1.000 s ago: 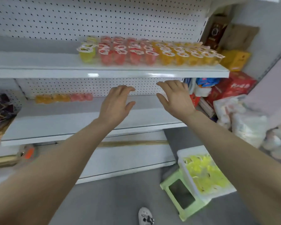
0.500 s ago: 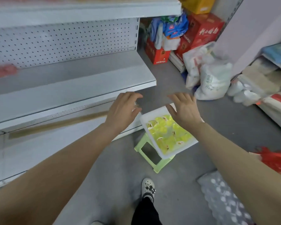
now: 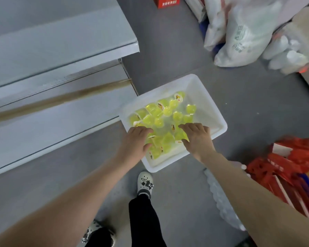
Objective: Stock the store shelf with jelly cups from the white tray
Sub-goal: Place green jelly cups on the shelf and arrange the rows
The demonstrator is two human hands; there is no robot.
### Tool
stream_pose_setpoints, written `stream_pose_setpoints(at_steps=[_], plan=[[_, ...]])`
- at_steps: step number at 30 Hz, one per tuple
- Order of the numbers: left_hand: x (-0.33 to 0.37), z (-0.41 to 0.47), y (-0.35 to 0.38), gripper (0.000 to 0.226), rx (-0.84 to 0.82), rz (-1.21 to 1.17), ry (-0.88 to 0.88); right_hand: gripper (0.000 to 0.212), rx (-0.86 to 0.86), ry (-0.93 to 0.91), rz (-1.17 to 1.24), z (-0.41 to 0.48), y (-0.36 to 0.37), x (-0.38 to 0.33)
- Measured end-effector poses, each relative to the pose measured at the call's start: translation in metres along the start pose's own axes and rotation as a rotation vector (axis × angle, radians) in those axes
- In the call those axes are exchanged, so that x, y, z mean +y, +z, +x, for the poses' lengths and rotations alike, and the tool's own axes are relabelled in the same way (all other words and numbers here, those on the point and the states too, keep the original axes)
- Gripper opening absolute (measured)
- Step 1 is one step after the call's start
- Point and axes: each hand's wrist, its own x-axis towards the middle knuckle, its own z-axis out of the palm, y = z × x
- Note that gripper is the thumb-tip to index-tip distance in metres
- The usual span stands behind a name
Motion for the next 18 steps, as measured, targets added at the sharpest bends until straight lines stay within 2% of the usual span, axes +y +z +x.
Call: stream_pose_setpoints(at_steps=[4,9,18], plan=[[-0.018,0.014,0.050,0.048,-0.077,0.046,-0.026,0.059,-0.144,0.000,-0.043,0.015,0.052,0.015],[-0.038,0.035,0.091,0.048,-0.124,0.049,-0.038,0.067,-0.158,-0.060,-0.121,0.042,0.102,0.023],[-0.054,0.044,0.116,0.049,-0.137,0.090,-0.023,0.036,-0.084,-0.157,-0.171,0.070,0.146,0.019]])
